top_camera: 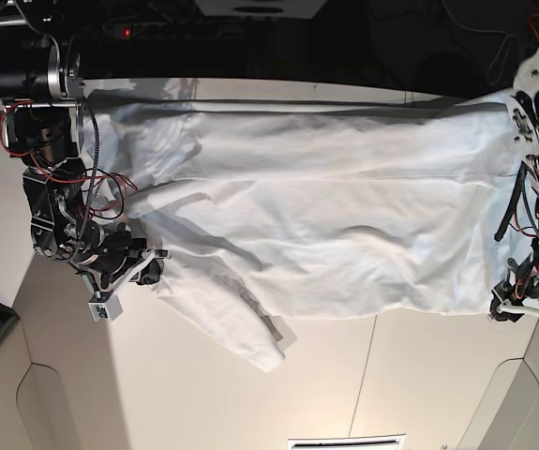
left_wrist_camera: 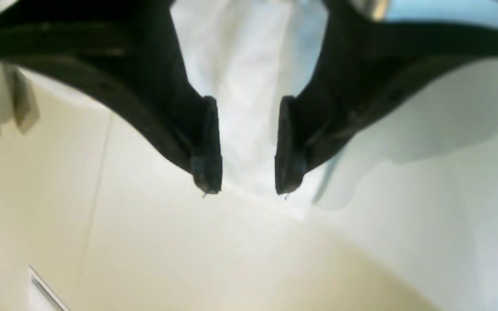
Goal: Layout the t-shirt on the table in an organized manner, then fold the t-shirt properly
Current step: 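Grasp the shirt side with the left gripper and lift it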
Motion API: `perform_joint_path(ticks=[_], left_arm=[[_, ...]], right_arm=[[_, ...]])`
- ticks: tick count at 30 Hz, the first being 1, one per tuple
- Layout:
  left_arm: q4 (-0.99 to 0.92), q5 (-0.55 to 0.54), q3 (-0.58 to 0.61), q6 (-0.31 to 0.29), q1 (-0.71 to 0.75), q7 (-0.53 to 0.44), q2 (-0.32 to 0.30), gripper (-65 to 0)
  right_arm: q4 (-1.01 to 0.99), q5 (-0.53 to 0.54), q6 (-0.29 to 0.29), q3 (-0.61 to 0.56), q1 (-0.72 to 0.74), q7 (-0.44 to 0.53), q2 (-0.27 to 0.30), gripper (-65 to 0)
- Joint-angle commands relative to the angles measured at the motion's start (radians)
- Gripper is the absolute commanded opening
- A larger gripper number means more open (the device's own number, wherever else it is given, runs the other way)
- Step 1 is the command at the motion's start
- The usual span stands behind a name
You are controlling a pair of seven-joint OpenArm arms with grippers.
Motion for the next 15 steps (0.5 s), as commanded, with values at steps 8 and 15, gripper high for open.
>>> perform_joint_path(ticks=[8, 15], left_arm=[[-0.035, 0.084, -0.003, -0.011, -0.019, -0.114, -0.083, -34.1], [-0.035, 0.135, -0.003, -0.014, 0.077, -0.324, -0.077, -33.0]], right_arm=[[0.004, -0.019, -0.007, 0.001, -0.007, -0.024, 0.005, -65.0], [0.004, -0.019, -0.007, 0.001, -0.014, -0.025, 0.007, -65.0]])
